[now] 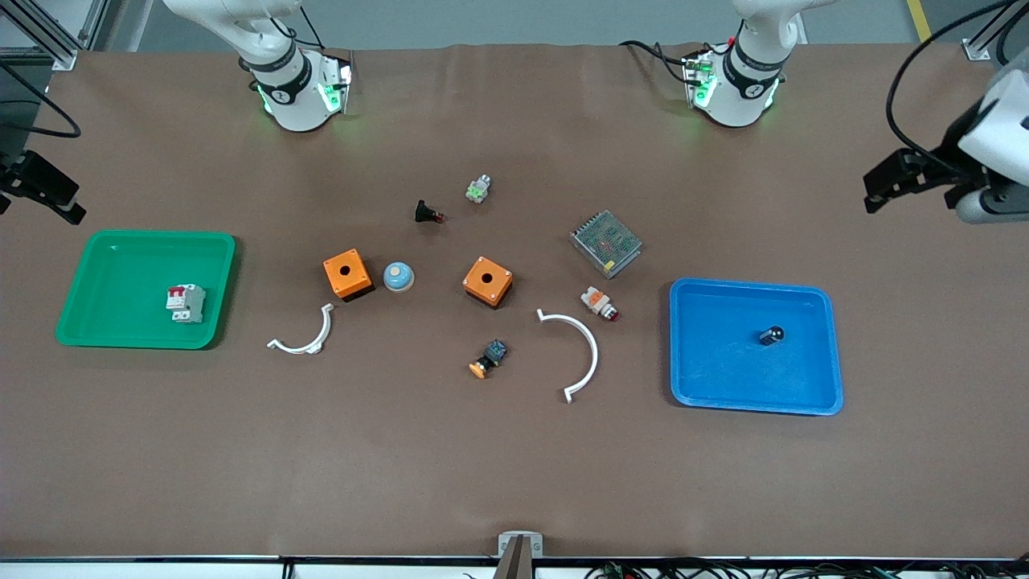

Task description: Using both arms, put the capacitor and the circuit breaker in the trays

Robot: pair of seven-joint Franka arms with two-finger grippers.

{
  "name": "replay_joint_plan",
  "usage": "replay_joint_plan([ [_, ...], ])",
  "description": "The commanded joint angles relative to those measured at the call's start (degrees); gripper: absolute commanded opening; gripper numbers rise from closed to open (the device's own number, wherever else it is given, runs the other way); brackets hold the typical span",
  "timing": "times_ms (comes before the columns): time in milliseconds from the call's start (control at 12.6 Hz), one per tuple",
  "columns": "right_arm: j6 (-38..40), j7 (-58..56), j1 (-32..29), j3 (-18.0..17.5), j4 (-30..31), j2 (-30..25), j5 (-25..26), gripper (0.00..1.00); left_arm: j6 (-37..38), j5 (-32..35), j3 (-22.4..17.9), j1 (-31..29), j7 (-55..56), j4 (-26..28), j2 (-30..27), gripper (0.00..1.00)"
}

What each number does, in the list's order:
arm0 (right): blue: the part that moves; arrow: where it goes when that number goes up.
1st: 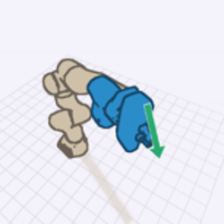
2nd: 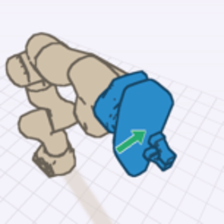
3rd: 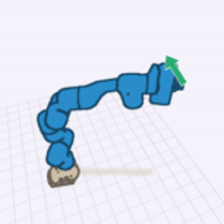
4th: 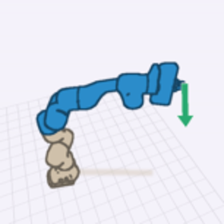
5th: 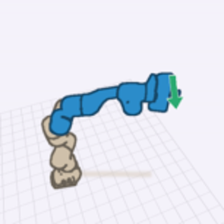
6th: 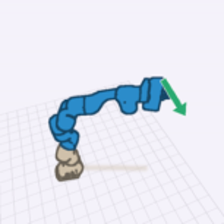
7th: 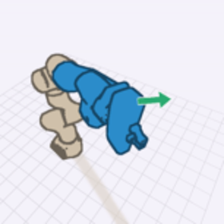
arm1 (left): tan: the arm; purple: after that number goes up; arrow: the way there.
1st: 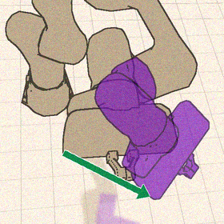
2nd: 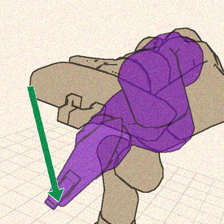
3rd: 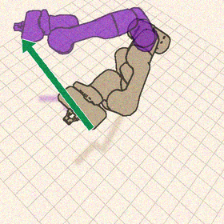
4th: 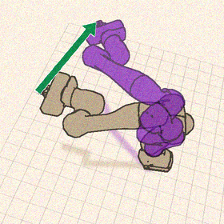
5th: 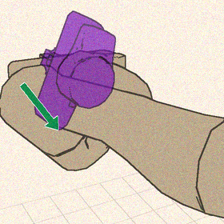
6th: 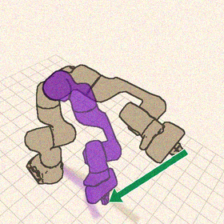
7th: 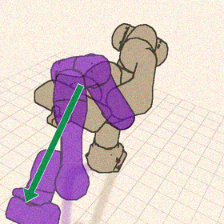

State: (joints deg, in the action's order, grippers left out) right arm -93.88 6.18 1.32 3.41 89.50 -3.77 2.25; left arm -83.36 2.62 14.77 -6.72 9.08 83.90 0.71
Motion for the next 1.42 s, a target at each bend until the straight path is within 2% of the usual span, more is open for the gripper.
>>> replay_joint_plan([
  [0, 0.45, 0.15, -0.27, 0.02, -0.47, -0.1, -1.02, 1.0, -0.49, -2.71, -6.6, 4.35, -1.17, 5.39, -4.39, 1.0],
  [158, 0.54, 0.15, -0.36, 0.02, -0.47, -0.1, -1.02, 1.0, -0.66, -2.8, -6.78, 4.44, -1.17, 7.41, -6.41, 1.0],
  [554, 0.53, 0.15, -0.36, 0.02, -0.47, -0.1, -1.02, 1.0, -0.49, -2.8, -5.11, 4.35, -0.3, 7.07, -6.24, 1.0],
  [1345, 0.36, -0.02, -0.36, 0.1, -0.47, -0.1, -1.02, 1.0, -0.49, -2.01, -5.11, 4.62, -0.64, 3.11, -2.64, 1.0],
])
